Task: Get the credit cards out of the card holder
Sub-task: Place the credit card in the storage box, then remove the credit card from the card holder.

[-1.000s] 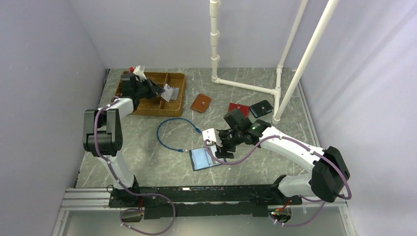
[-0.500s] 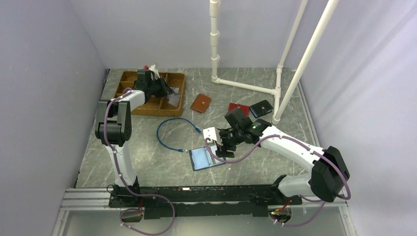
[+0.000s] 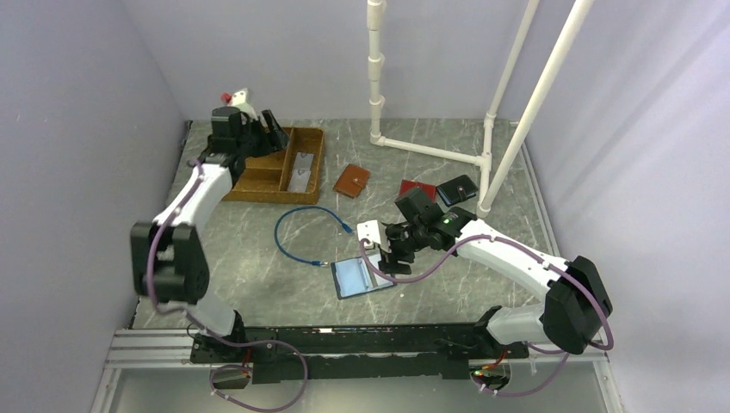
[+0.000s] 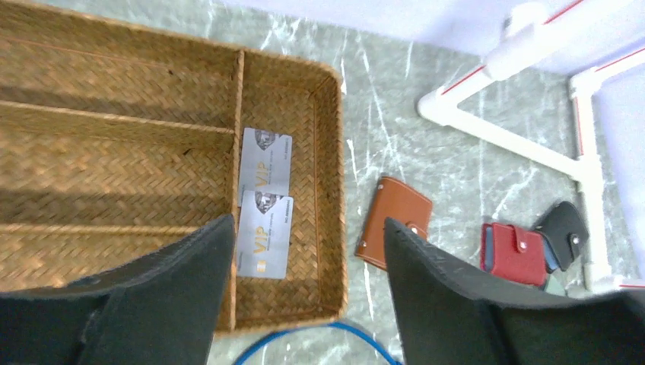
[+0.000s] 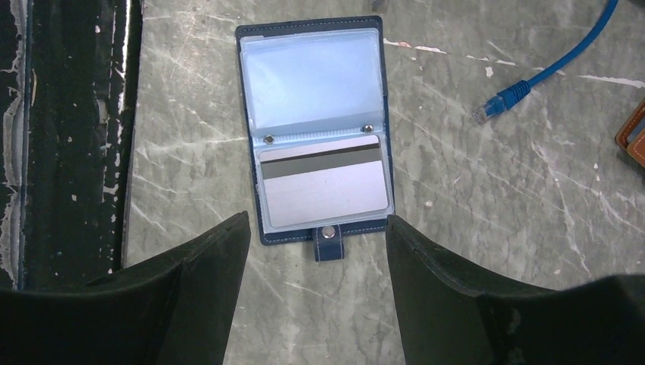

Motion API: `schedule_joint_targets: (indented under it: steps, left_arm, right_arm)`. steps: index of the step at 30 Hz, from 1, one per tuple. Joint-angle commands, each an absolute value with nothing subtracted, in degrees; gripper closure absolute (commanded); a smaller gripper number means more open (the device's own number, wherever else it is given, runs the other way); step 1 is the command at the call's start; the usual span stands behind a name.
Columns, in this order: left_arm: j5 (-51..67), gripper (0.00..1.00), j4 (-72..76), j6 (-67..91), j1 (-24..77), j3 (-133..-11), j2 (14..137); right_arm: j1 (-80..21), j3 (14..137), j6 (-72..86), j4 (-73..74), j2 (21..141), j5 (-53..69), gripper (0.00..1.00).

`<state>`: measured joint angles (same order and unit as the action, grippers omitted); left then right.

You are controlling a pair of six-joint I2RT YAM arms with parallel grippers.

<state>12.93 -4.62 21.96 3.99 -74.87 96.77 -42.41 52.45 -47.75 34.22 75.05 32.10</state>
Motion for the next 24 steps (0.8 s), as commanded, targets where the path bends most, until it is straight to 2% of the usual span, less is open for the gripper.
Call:
schedule_joint_targets:
  steps: [1,2,4,7,12,16,24]
  left_arm:
    - [9.77,0.12,-1.61,26.56,2.29,-65.43,84.83]
    - [10.54,0.04,-1.17,28.28,1.59,-63.09,82.59]
    - [14.52,0.01,-0.59,31.11,0.24,-59.38,78.86]
    - [22.59,0.01,-1.01,34.26,-3.39,-55.81,74.64]
    - [35.44,0.01,-5.27,38.35,-3.86,-51.94,71.63]
    - [45.28,0.10,0.26,43.07,-3.70,-44.50,67.79]
    - [44.62,0.07,0.88,45.89,2.55,-33.60,55.85]
  right_arm:
    - [-41.35,54.85,-47.24,34.14,74.65,34.51,0.32]
    - [-41.17,54.84,-47.32,34.23,74.72,34.83,0.32]
    - [-40.75,54.84,-47.49,34.56,74.82,35.50,0.32]
    - [-40.31,54.53,-47.59,34.35,74.80,36.15,0.32]
    - [-39.54,54.14,-46.58,33.49,75.25,37.35,0.33]
    - [-38.09,55.28,-46.18,35.35,76.55,40.25,0.33]
    - [-33.81,56.34,-43.99,36.39,78.66,46.97,0.34]
